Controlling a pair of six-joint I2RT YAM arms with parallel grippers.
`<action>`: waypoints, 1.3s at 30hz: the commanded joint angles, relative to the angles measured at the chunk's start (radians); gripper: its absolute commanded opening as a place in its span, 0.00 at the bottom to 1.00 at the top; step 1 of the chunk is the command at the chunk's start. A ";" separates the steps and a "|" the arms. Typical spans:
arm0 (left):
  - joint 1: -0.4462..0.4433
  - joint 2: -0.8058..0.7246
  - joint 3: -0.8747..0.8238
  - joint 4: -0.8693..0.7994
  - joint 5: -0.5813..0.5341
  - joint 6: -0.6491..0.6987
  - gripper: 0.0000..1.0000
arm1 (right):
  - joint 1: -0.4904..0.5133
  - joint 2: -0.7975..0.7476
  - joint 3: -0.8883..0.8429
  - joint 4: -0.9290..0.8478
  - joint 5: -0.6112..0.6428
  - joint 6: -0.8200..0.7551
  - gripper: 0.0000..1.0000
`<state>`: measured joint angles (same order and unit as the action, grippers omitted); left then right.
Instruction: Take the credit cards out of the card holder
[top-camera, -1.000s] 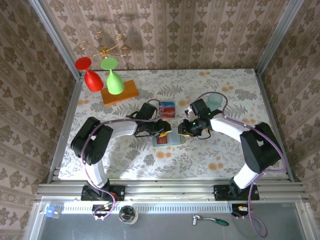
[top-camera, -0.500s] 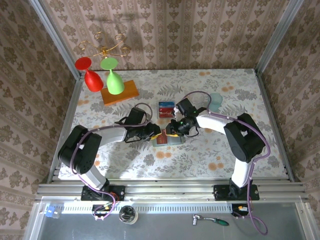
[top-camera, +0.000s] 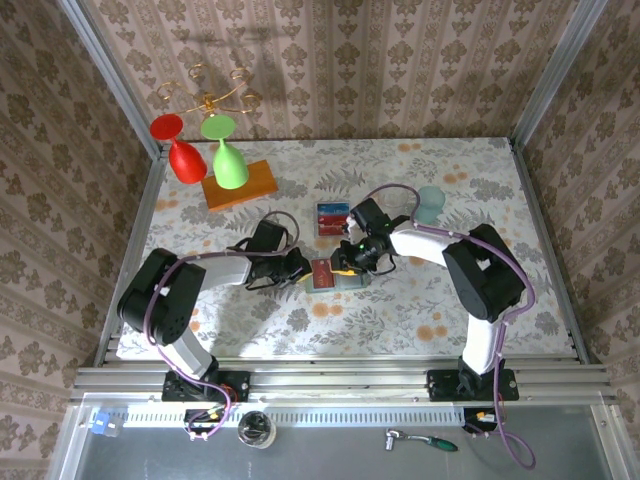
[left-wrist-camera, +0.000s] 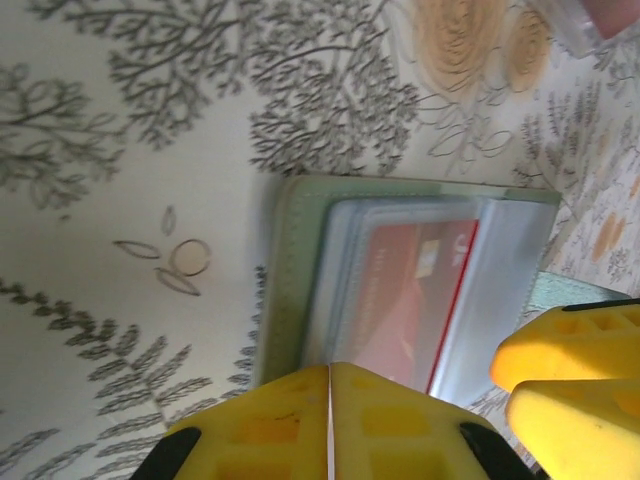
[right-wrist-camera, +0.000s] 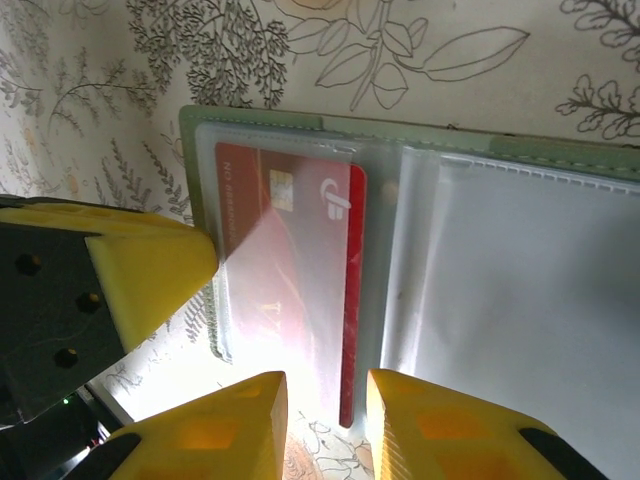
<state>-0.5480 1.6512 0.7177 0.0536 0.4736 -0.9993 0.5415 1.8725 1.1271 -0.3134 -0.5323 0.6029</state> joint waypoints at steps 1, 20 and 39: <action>0.011 0.017 -0.017 0.012 -0.002 0.004 0.09 | 0.005 0.025 0.032 0.004 -0.028 0.011 0.29; 0.023 0.052 -0.011 0.030 0.023 -0.003 0.08 | 0.005 0.095 0.083 0.026 -0.069 0.022 0.26; 0.024 0.060 0.002 0.014 0.027 0.001 0.08 | 0.005 0.113 0.091 -0.075 0.021 -0.027 0.24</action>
<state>-0.5282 1.6871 0.7139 0.1104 0.5125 -0.9993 0.5415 1.9667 1.1931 -0.3130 -0.5632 0.6022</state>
